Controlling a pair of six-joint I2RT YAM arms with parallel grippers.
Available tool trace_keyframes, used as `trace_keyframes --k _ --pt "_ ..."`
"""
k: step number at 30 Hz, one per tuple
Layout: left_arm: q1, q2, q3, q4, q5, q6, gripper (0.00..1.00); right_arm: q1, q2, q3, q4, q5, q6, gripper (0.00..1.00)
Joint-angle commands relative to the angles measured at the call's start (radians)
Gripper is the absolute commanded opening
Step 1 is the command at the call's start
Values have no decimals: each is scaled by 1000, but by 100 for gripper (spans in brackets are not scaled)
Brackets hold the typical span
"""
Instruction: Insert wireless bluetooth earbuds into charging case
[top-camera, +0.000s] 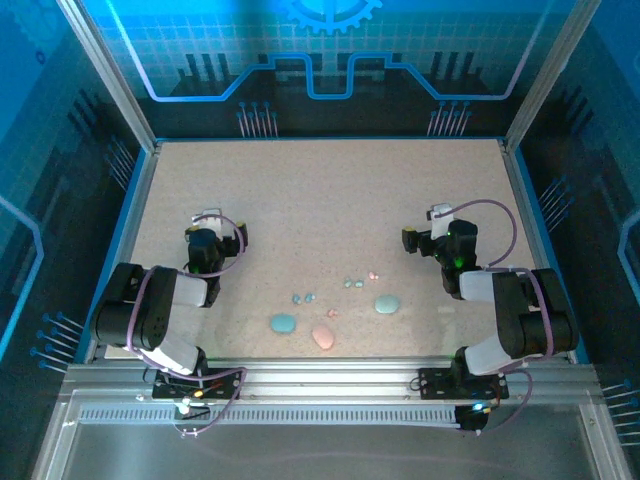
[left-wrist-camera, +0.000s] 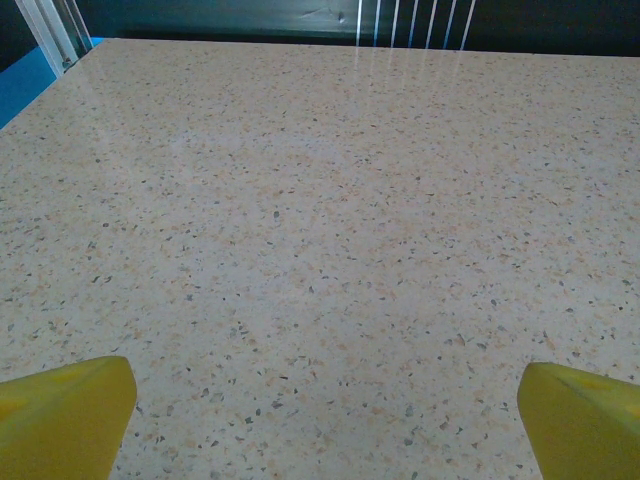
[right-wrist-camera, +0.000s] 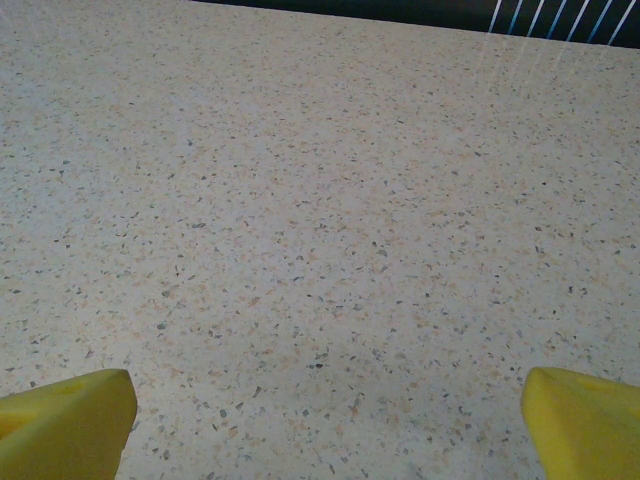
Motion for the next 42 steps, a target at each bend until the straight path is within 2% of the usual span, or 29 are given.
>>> trace_keyframes --k 1,6,8,9,12,13,15,17,18,20,23,26,30,32,35,38,42 --pt "-11 1 -9 87 15 15 99 -3 1 17 20 14 -1 100" --pt "-18 -14 -79 215 16 23 99 33 -25 6 20 68 -24 100" --pt "-18 -66 -80 174 -6 17 99 38 -55 3 1 99 -19 100" --pt "-18 -120 -68 105 -16 11 99 43 -86 27 -70 121 -13 100" --pt "-18 -299 -11 -161 -54 -21 99 37 -187 197 -502 133 84 100" --pt "-17 -345 3 -214 -84 -53 99 39 -209 228 -577 155 136 100" --pt "-16 -443 37 -322 -156 -160 99 31 -249 347 -866 214 379 100" --pt "-15 -536 84 -465 -161 -291 99 8 -251 452 -1095 111 512 100" --pt "-15 -577 104 -550 -157 -396 99 -8 -252 494 -1137 -18 520 100" --pt "-13 -635 128 -677 -107 -545 99 -9 -281 483 -1167 -198 561 100" --pt "-10 -713 138 -763 103 -532 99 30 -372 386 -1125 -346 635 93" --pt "-12 -754 137 -805 236 -611 99 108 -457 345 -1225 -230 692 92" --pt "-75 -706 149 -808 362 -653 99 200 -506 264 -1242 -208 770 85" --pt "-150 -665 176 -846 342 -608 99 261 -493 246 -1254 -202 809 79" --pt "-239 -622 198 -856 329 -559 99 370 -473 238 -1322 -75 894 79" --pt "-275 -592 209 -841 323 -540 99 420 -444 204 -1319 -69 966 79" --pt "-277 -579 221 -838 339 -519 99 472 -411 165 -1293 -65 1067 79"
